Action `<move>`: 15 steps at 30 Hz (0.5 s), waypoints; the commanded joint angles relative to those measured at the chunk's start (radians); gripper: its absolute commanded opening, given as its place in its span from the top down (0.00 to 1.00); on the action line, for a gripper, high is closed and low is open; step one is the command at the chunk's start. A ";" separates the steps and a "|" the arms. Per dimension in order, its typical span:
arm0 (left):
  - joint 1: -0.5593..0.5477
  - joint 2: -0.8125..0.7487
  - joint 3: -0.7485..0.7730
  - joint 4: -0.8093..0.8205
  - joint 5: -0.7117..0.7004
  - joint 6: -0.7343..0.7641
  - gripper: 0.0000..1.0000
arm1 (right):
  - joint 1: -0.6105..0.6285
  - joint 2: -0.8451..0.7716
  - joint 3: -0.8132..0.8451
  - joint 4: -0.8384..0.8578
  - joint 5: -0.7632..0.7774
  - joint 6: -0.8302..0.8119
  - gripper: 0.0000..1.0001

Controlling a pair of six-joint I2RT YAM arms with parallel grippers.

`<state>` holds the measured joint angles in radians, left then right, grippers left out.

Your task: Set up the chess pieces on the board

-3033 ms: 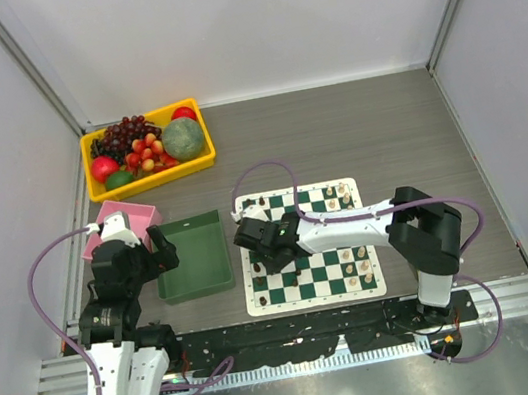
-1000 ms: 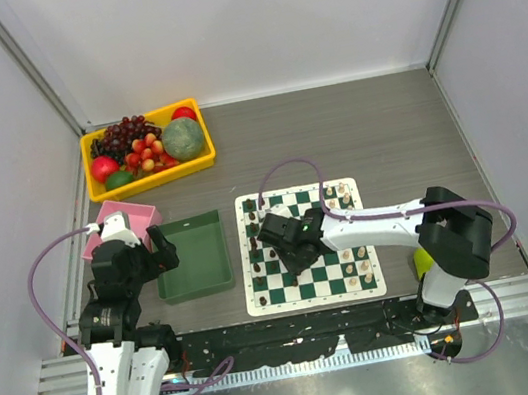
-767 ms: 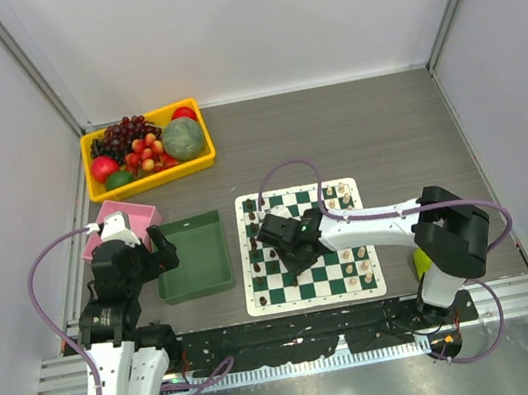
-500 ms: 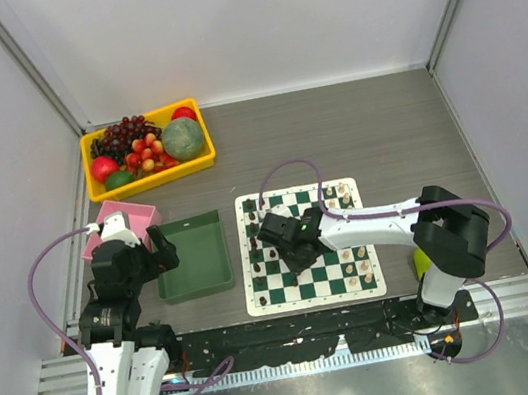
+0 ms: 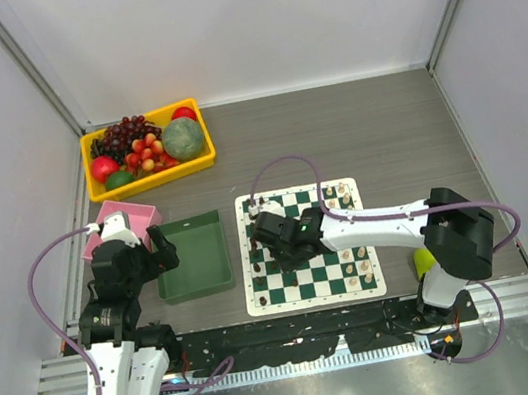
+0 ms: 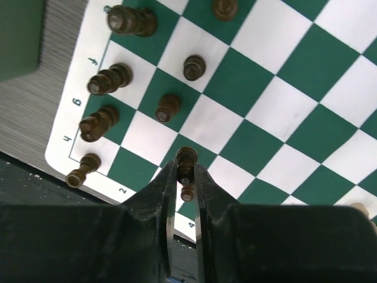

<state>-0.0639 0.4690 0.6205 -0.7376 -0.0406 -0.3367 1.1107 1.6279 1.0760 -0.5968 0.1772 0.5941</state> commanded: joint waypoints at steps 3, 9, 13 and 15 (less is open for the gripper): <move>0.003 0.000 0.004 0.029 0.007 -0.002 0.01 | 0.035 0.033 0.061 0.034 -0.018 -0.040 0.85; 0.003 0.006 0.005 0.029 0.007 -0.002 0.01 | 0.047 0.079 0.084 0.046 -0.039 -0.070 0.85; 0.003 0.008 0.005 0.029 0.007 -0.001 0.01 | 0.052 0.093 0.093 0.054 -0.050 -0.082 0.85; 0.003 0.008 0.005 0.029 0.005 -0.002 0.01 | 0.054 0.099 0.099 0.055 -0.054 -0.086 0.85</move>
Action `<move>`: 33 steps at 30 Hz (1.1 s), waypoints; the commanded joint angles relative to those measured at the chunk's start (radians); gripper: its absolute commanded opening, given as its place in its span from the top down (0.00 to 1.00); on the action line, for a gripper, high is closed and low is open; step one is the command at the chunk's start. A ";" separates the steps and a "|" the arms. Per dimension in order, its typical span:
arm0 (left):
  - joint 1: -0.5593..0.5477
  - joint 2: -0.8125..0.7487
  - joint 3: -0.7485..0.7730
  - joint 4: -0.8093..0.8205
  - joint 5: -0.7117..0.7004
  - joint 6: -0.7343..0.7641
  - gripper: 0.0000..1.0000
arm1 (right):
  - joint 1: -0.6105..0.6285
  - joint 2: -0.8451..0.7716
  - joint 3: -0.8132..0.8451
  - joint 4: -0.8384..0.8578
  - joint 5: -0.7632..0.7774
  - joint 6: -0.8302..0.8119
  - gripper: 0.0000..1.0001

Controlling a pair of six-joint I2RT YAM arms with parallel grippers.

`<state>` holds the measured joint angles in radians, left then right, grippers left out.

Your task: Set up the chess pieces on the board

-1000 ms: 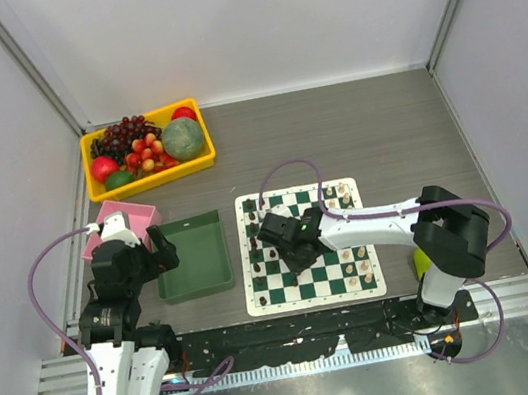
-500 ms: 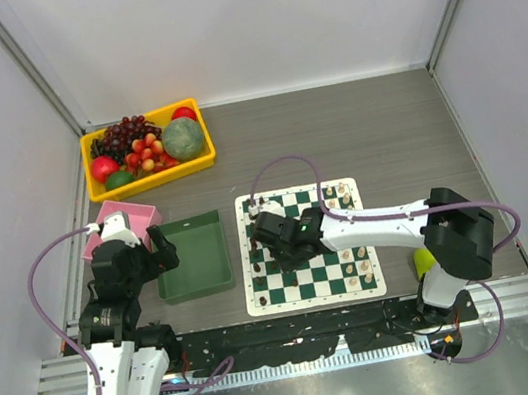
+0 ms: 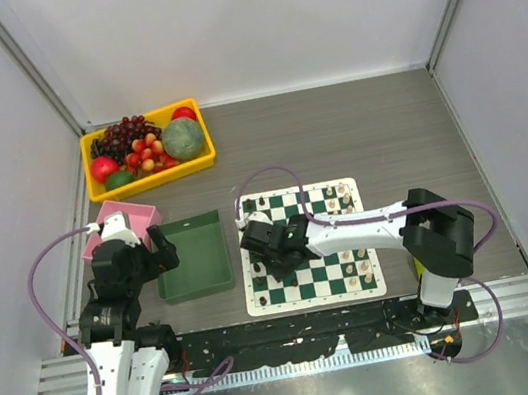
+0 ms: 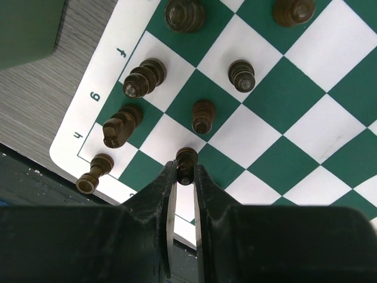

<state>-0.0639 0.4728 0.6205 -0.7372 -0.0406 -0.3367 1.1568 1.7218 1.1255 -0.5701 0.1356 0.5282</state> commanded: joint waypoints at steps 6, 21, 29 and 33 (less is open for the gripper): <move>0.001 0.003 0.004 0.030 0.004 -0.002 0.01 | 0.011 0.022 0.059 0.030 -0.022 -0.028 0.85; 0.003 0.000 0.007 0.027 0.004 -0.002 0.01 | 0.017 0.059 0.066 0.001 -0.016 -0.034 0.85; 0.003 -0.003 0.004 0.027 0.002 -0.002 0.01 | 0.021 0.058 0.069 -0.001 -0.013 -0.039 0.76; 0.003 -0.003 0.004 0.027 0.001 -0.002 0.01 | 0.021 0.033 0.056 0.009 -0.001 -0.033 0.71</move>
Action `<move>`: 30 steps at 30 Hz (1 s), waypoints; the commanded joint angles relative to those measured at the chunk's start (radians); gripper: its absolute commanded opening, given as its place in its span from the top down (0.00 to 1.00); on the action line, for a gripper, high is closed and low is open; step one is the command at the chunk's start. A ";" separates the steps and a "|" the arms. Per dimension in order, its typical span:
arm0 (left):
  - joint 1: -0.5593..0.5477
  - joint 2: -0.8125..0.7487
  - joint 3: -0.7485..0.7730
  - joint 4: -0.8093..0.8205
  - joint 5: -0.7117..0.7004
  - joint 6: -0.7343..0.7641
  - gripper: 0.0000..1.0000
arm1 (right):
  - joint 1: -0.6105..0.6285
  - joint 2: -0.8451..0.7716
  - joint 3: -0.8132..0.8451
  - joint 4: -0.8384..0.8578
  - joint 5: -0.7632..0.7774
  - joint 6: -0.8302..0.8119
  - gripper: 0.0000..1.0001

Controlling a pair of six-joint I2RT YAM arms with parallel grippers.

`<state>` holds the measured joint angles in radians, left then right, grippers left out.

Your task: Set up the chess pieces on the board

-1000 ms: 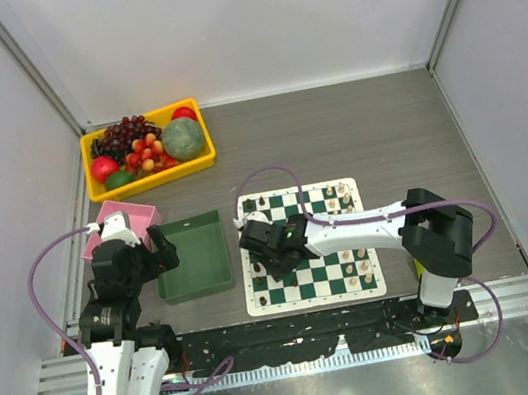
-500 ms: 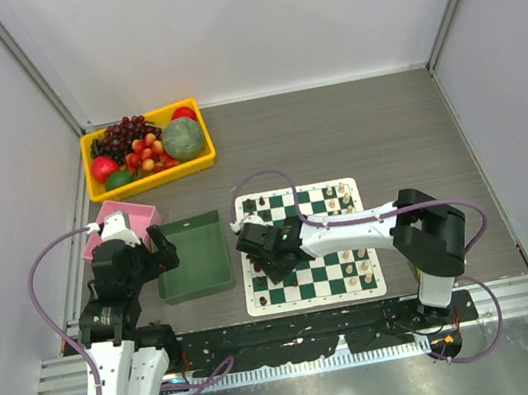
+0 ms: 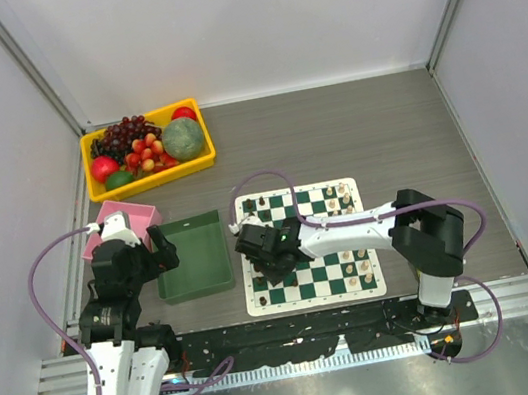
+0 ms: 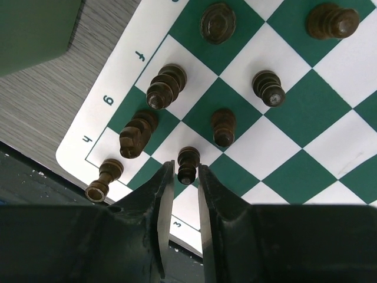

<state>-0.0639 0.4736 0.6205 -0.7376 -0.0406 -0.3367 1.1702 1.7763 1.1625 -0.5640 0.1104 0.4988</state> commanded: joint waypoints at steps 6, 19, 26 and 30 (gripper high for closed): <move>0.001 -0.003 0.005 0.026 0.005 -0.002 0.01 | 0.006 -0.067 -0.014 0.013 0.058 0.012 0.65; 0.003 -0.006 0.004 0.029 0.004 -0.002 0.01 | 0.008 -0.199 -0.103 -0.022 0.120 0.052 0.59; 0.003 -0.006 0.004 0.027 0.007 -0.004 0.01 | 0.008 -0.189 -0.119 -0.043 0.097 0.041 0.59; 0.003 -0.006 0.004 0.027 0.004 -0.001 0.01 | 0.005 -0.169 -0.112 -0.048 0.078 0.029 0.60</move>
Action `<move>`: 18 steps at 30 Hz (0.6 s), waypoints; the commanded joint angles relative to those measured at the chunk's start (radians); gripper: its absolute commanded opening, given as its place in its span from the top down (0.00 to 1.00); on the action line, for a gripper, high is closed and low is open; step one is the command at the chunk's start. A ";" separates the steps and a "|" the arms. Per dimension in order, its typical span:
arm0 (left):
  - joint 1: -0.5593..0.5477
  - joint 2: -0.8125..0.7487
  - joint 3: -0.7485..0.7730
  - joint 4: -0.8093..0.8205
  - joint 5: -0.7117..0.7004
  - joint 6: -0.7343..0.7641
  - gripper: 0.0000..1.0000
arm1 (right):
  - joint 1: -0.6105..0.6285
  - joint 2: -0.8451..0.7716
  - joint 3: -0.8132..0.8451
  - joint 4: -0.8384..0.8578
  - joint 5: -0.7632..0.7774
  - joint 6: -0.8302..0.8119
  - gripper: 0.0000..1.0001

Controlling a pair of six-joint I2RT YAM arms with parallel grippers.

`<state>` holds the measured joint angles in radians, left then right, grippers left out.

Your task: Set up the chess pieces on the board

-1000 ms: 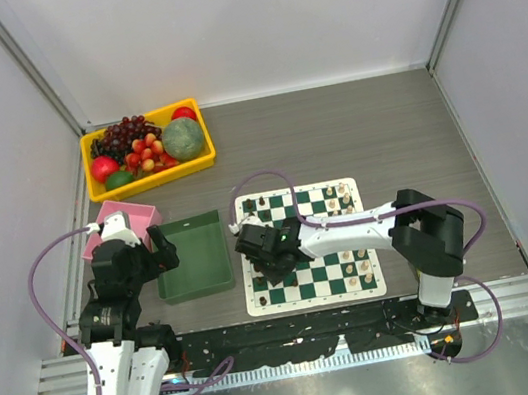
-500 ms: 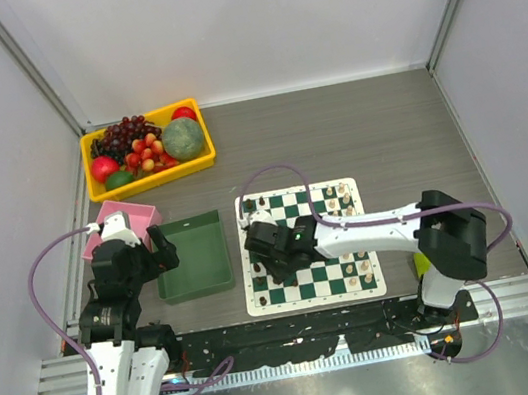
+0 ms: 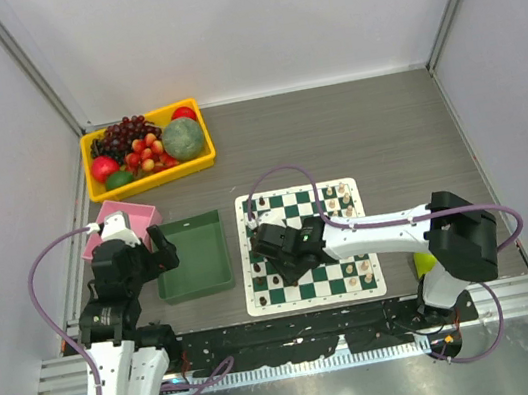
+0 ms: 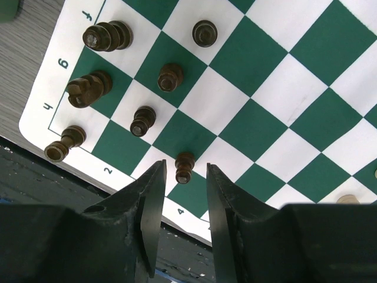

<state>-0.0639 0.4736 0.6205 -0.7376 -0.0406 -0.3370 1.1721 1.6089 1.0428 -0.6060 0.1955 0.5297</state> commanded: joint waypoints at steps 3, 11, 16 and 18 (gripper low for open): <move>0.003 -0.007 0.002 0.027 0.002 -0.004 0.01 | 0.003 0.022 0.019 -0.027 -0.014 -0.002 0.62; 0.003 -0.001 0.004 0.026 0.004 -0.004 0.01 | 0.003 0.051 0.028 -0.026 -0.057 -0.022 0.64; 0.003 0.000 0.004 0.029 0.005 -0.003 0.01 | 0.004 0.060 0.033 -0.028 -0.074 -0.027 0.68; 0.003 0.002 0.004 0.029 0.007 -0.004 0.01 | 0.004 0.062 0.036 -0.031 -0.076 -0.027 0.70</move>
<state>-0.0639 0.4736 0.6205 -0.7376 -0.0406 -0.3370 1.1721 1.6653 1.0435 -0.6277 0.1345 0.5137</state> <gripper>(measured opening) 0.991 0.320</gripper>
